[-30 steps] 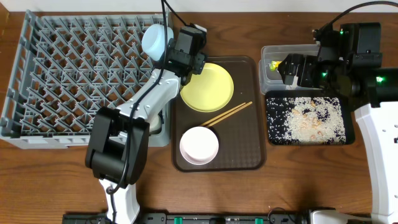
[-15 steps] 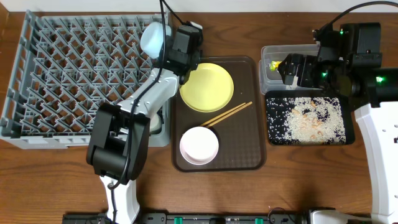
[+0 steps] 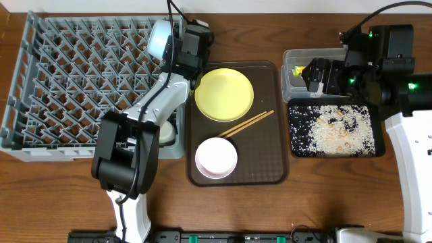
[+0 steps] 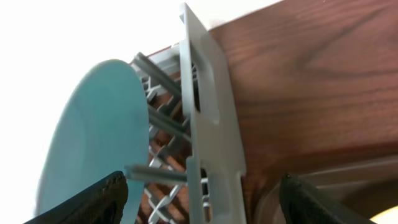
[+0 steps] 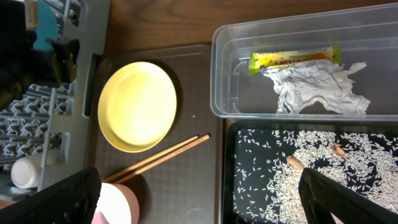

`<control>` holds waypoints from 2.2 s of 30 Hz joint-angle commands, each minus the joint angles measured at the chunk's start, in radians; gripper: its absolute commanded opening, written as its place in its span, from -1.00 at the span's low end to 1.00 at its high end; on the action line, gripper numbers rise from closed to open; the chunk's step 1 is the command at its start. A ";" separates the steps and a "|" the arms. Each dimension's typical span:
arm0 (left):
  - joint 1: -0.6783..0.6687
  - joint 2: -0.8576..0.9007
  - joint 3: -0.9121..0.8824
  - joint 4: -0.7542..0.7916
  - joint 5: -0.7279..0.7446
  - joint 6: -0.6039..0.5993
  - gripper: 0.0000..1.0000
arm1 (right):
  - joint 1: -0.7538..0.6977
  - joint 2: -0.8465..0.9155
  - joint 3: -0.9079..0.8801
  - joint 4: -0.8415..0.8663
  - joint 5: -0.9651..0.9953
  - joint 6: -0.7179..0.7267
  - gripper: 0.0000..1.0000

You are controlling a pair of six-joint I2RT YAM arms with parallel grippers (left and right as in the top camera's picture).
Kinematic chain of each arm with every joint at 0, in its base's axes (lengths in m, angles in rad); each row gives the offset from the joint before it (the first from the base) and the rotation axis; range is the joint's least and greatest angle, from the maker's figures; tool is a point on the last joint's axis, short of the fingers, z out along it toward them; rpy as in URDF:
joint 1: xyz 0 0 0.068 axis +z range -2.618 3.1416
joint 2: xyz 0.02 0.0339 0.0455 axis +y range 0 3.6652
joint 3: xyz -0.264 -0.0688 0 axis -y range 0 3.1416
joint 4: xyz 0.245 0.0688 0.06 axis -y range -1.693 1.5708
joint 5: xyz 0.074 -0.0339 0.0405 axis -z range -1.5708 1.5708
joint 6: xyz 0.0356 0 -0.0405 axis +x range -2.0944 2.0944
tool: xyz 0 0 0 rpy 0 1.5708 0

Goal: Sort waste into correct bins and load items into the dishwasher
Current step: 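Open the left gripper to release the bowl and raise it, then move the left gripper to the white bowl and grasp its rim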

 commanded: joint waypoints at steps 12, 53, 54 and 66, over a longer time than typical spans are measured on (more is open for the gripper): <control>0.003 -0.010 0.007 -0.043 -0.055 -0.014 0.58 | -0.011 0.002 0.001 -0.002 0.002 0.010 0.98; -0.126 -0.294 0.009 -0.377 0.129 -0.191 0.57 | -0.011 0.002 0.001 -0.002 0.002 0.010 0.99; -0.132 -0.325 0.009 -0.398 0.137 -0.196 0.57 | -0.011 0.002 0.001 -0.002 0.002 0.010 0.99; -0.238 -0.679 0.005 -0.890 0.319 -0.545 0.57 | -0.011 0.002 0.001 -0.002 0.002 0.010 0.98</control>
